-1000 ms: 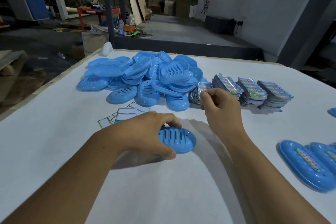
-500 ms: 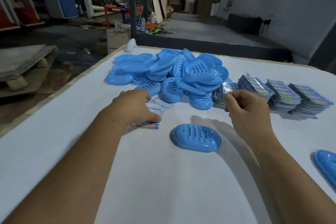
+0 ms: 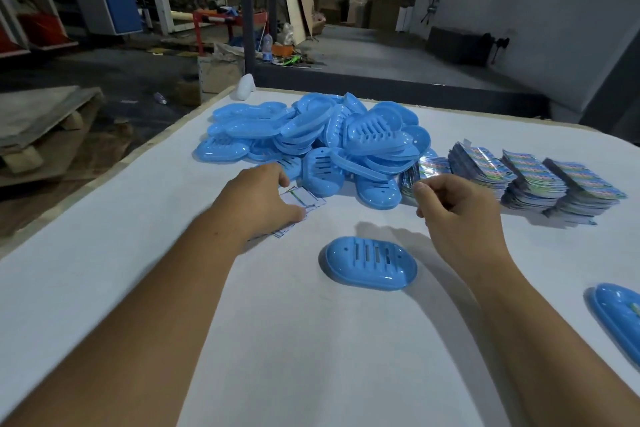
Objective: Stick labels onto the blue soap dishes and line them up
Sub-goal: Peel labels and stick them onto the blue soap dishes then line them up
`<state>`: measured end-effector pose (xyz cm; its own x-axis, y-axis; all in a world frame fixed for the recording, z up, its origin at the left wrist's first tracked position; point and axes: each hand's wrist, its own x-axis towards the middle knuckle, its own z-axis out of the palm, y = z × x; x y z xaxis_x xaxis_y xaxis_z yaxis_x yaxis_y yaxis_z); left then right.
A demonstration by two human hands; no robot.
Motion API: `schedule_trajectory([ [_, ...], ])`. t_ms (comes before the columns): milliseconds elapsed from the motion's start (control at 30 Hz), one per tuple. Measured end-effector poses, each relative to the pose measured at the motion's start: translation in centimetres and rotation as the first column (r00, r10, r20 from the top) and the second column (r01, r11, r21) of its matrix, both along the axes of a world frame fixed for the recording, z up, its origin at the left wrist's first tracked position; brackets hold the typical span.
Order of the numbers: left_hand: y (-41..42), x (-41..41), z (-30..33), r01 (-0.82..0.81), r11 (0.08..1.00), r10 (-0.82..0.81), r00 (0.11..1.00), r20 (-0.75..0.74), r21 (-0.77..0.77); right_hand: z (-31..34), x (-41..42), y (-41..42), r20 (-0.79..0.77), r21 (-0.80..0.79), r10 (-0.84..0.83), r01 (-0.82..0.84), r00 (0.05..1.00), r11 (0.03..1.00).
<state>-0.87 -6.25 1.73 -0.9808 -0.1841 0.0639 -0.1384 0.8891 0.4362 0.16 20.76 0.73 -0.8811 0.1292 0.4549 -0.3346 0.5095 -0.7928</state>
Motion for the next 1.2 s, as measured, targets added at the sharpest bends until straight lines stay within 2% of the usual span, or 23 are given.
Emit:
schedule_trajectory([
  [133,-0.2,-0.2,-0.2,0.006,0.998,-0.008,0.999,0.045,0.059,0.1,0.0,0.0,0.012,-0.007,0.001,-0.001,1.000,1.000],
  [300,-0.2,-0.4,0.0,-0.061,0.973,0.039,0.994,0.102,0.221,0.1,0.1,-0.1,0.021,-0.005,0.005,-0.005,1.000,1.000],
  [433,-0.3,-0.3,0.3,-0.091,0.973,0.079,0.995,0.063,0.212,0.0,0.1,-0.2,0.016,0.005,0.002,-0.002,1.000,1.000],
  [600,-0.2,-0.2,0.1,-0.060,0.979,0.048,0.997,0.062,0.197,0.0,0.1,-0.4,0.016,0.022,0.005,-0.005,1.000,1.000],
  [667,0.2,-0.2,0.2,-0.061,0.984,0.061,0.998,0.005,0.165,0.1,0.2,-0.7,0.021,0.023,0.012,-0.012,1.000,1.000],
  [700,0.5,-0.1,0.4,-0.056,0.977,0.067,0.997,-0.047,0.204,0.1,0.4,-0.9,0.025,0.019,0.021,-0.022,0.999,1.000],
  [800,1.4,0.1,1.1,0.009,0.879,0.076,0.984,-0.161,0.476,0.2,0.8,-1.6,0.040,-0.002,0.070,-0.070,0.997,0.998],
  [933,4.0,0.8,1.6,0.117,0.586,0.038,0.985,-0.171,0.802,0.2,1.3,-2.6,0.092,-0.169,0.249,-0.231,0.964,0.958],
  [1100,6.8,1.2,0.5,0.169,0.423,-0.105,0.985,-0.137,0.890,0.1,1.0,-2.9,0.099,-0.224,0.336,-0.308,0.937,0.925],
  [1200,7.2,1.3,0.1,0.215,0.471,-0.169,0.974,-0.152,0.855,0.2,0.6,-2.6,0.130,-0.232,0.300,-0.265,0.945,0.936],
])
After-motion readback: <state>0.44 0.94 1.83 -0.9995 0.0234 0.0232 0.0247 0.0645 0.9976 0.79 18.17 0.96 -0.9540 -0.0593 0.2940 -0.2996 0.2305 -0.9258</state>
